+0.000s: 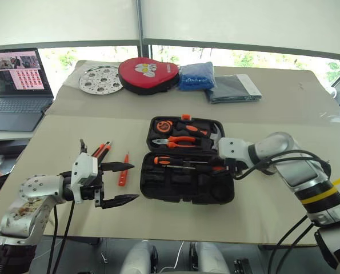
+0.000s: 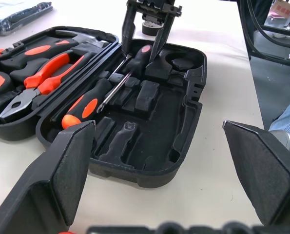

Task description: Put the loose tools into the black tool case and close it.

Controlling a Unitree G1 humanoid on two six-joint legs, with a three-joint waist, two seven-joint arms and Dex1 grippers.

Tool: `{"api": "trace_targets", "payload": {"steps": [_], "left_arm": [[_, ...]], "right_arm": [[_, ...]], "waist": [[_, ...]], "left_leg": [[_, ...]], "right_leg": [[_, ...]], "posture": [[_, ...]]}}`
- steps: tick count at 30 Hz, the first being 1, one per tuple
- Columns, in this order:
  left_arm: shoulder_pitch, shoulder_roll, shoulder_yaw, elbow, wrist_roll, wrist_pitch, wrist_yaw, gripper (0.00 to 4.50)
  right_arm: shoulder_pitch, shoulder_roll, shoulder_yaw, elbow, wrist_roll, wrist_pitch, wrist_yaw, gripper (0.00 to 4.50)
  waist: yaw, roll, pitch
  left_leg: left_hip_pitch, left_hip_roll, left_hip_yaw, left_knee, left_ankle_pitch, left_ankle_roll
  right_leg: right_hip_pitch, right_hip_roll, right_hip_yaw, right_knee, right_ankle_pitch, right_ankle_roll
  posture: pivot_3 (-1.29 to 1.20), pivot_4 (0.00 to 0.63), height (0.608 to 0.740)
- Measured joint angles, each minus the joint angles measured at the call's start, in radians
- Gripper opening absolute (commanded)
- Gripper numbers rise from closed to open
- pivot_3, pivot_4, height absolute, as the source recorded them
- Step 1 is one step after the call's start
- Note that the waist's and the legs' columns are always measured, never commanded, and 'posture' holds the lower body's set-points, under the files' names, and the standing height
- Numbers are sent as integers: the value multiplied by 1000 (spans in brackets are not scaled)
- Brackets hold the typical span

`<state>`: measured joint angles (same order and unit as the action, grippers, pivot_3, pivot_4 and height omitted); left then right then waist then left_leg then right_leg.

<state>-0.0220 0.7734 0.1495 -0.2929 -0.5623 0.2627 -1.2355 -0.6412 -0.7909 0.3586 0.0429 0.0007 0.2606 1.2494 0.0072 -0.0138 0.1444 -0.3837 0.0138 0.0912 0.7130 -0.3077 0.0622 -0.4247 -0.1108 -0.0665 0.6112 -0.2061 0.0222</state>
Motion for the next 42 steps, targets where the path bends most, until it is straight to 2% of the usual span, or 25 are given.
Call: {"api": "trace_targets", "payload": {"steps": [5, 8, 9, 15, 16, 17, 18, 27, 35, 37, 40, 42], "left_arm": [[0, 0, 0, 0, 1, 3, 1, 4500], [-1, 0, 0, 5, 3, 2, 3, 4500], [-2, 0, 0, 12, 5, 2, 4, 4500], [-4, 0, 0, 42, 11, -3, 5, 4500], [-4, 0, 0, 47, 12, -4, 5, 4500], [-2, 0, 0, 49, 17, -5, 7, 4500], [0, 1, 0, 51, 22, -6, 7, 4500], [13, 3, 0, 59, 50, -18, 18, 4500], [45, 3, 1, 73, 90, -22, 69, 4500], [106, -7, 55, 73, 78, -27, 84, 4500], [211, -21, 185, 112, 36, -31, 95, 4500], [277, -25, 283, 156, 23, -61, 97, 4500]], "right_arm": [[-13, 20, -116, 54, 143, 12, 55, 3909], [-15, 57, -213, 99, 243, 18, 74, 3222], [-10, 93, -236, 108, 273, 18, 72, 2720], [67, 199, -220, 152, 277, -50, 35, 845], [74, 219, -212, 167, 269, -70, 25, 378], [79, 226, -199, 174, 250, -98, 20, 94], [82, 227, -186, 176, 237, -114, 19, 38], [95, 250, -126, 203, 156, -198, -5, 38], [70, 270, -95, 191, 115, -164, -44, 38], [98, 286, -139, 153, 187, -111, -53, 593], [170, 247, -239, 63, 302, -57, -49, 1458], [232, 189, -307, -13, 340, -50, -51, 2329]], "waist": [[-6, 0, 0], [-6, 0, 0], [-7, 0, 0], [-11, 0, 0], [-11, 0, 0], [-11, 1, 0], [-11, 1, 1], [-19, 1, 0], [-26, 1, 0], [-29, 1, 1], [-22, 2, 2], [-15, 2, 2]], "left_leg": [[0, 0, 0, 0, 0, 0], [0, 0, 0, 0, 0, 0], [1, 1, 0, 0, 0, 0], [0, 0, 0, 0, 0, 0], [0, 0, 0, 0, 0, 0], [0, 0, 0, 0, 0, 0], [0, 0, 0, 0, 0, 0], [3, 0, 0, -1, 0, -1], [9, 1, 1, -2, 1, -3], [7, 2, 1, -3, 1, -4], [2, 2, 0, -3, 1, -4], [1, 2, 0, -3, 0, -3]], "right_leg": [[0, 0, 0, 0, 0, 0], [0, 0, 0, 0, 0, 0], [0, 0, 0, 0, 0, 0], [0, 0, 1, 1, 0, 0], [-1, 0, 1, 1, 0, 0], [-1, 0, 1, 1, 0, 0], [-1, 0, 1, 1, 0, 0], [1, 0, 1, 1, 0, 0], [3, 0, 2, 4, 1, -2], [1, 0, 3, 4, 1, -3], [-3, -2, 1, 4, 0, -4], [-3, -2, -1, 1, 0, -4]], "posture": [[0, 150, 740], [0, 150, 740], [0, 150, 740], [0, 150, 740], [0, 150, 740], [0, 150, 740], [0, 150, 740], [0, 150, 740], [0, 150, 740], [0, 150, 740], [0, 150, 740], [0, 150, 740]]}}
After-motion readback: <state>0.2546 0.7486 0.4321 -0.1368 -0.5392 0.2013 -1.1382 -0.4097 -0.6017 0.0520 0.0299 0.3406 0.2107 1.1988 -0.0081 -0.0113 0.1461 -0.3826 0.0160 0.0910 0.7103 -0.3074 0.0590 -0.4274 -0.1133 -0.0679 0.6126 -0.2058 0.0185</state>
